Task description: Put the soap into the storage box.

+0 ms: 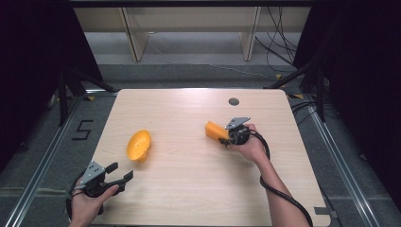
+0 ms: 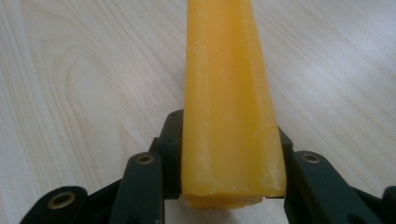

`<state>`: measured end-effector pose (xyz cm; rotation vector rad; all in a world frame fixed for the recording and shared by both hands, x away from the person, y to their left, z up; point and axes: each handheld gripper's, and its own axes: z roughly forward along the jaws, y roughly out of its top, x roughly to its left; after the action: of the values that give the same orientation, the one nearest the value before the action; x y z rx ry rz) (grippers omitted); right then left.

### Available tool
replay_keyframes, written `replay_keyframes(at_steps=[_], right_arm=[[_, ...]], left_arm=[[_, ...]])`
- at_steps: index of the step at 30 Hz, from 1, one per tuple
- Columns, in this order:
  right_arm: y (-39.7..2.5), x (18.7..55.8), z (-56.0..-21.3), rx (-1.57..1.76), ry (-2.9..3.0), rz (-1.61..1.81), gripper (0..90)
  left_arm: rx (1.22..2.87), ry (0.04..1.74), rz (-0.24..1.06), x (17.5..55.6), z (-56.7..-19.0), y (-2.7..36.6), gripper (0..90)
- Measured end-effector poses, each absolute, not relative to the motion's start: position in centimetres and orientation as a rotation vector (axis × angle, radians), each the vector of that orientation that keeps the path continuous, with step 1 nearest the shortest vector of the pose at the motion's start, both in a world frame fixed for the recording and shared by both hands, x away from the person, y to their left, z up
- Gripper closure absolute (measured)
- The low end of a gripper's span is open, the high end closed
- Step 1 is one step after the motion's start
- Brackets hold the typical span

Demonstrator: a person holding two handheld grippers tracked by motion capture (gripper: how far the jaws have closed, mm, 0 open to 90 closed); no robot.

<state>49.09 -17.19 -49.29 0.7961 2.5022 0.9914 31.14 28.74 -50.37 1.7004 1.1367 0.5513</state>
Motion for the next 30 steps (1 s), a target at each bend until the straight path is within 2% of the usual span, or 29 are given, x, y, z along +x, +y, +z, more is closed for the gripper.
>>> replay_keyframes(at_steps=[9,17,22,24,26,29,30], right_arm=[[-17.4,48.2,-47.7,0.751,2.527,1.019,61.5],[-18.2,45.1,-44.9,0.653,2.583,1.097,61.6],[-18.6,42.1,-43.2,0.543,2.648,1.142,61.6],[-18.8,39.9,-42.7,0.470,2.674,1.174,61.5],[-18.7,39.4,-42.7,0.452,2.677,1.192,61.5],[-18.5,36.7,-42.5,0.409,2.693,1.249,61.6],[-18.5,36.7,-42.5,0.409,2.693,1.249,61.6]], left_arm=[[1.708,1.128,0.561,31.1,-50.3,28.6,24.7],[1.726,1.081,0.564,30.9,-50.1,28.2,24.9],[1.747,0.975,0.545,30.9,-49.9,27.2,24.7],[1.781,0.888,0.484,31.0,-49.7,26.1,24.5],[1.799,0.855,0.479,30.9,-49.6,25.5,24.7],[1.831,0.713,0.379,30.9,-48.9,23.1,25.1],[1.831,0.713,0.379,30.9,-48.9,23.1,25.3]])
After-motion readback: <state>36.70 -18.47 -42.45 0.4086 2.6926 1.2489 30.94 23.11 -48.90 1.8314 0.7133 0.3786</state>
